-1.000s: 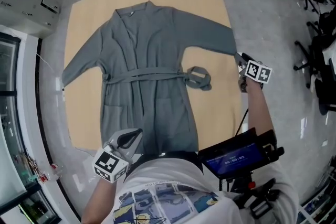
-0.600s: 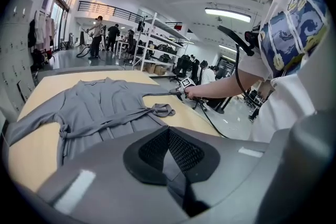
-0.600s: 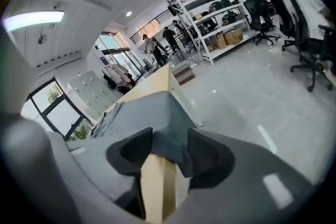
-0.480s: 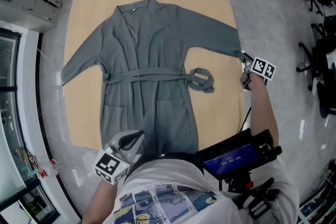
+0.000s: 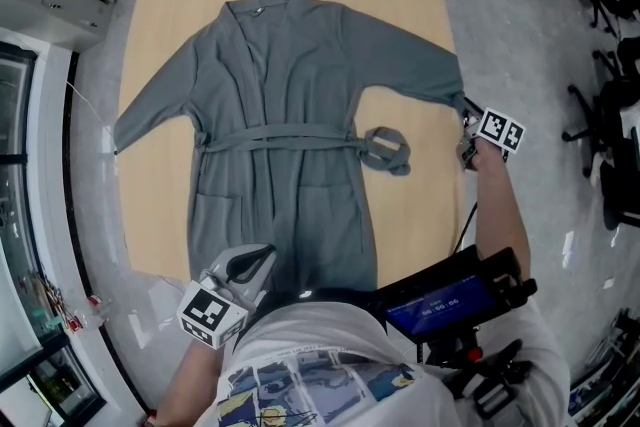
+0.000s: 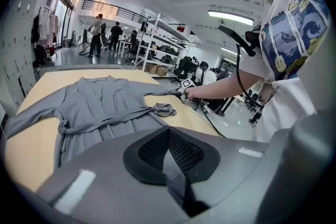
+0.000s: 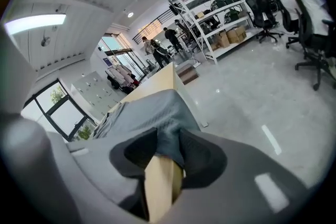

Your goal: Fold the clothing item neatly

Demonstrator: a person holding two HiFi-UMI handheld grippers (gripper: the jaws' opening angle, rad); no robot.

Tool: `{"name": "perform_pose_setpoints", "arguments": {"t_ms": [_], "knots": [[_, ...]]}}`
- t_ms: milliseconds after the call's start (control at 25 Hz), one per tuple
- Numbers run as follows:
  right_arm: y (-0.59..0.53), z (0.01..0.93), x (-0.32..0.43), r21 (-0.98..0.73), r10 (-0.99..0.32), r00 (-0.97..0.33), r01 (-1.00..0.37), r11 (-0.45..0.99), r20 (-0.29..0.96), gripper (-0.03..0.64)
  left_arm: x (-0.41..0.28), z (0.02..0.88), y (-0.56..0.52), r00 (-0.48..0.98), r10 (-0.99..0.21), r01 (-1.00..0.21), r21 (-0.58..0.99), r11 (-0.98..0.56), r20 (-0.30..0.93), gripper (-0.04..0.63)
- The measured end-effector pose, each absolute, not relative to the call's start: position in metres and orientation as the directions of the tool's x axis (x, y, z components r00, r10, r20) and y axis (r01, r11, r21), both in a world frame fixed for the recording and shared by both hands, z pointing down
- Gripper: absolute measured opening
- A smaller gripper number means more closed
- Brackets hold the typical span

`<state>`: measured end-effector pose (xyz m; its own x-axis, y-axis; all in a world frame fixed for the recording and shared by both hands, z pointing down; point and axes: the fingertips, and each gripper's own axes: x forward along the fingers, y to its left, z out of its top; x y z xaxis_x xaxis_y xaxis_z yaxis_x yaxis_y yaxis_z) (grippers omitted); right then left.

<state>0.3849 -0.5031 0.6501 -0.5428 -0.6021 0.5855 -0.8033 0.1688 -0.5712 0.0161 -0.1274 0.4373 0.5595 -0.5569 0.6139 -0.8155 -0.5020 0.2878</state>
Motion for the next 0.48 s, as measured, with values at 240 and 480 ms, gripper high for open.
{"name": "perform_pose_setpoints", "arguments": {"t_ms": [240,480], "knots": [[-0.506,0.641,0.393,-0.466,-0.632,-0.462,-0.867,0.175,0.622,0.054,0.01,0.438,-0.12,0.556,-0.571,-0.822,0.299,-0.485,0.604,0.008],[-0.512,0.618,0.39,-0.394,-0.679,-0.413,-0.898,0.194,0.607,0.029,0.002,0.438,-0.114,0.554,-0.591,-0.827,0.308,-0.47,0.586,0.008]]}}
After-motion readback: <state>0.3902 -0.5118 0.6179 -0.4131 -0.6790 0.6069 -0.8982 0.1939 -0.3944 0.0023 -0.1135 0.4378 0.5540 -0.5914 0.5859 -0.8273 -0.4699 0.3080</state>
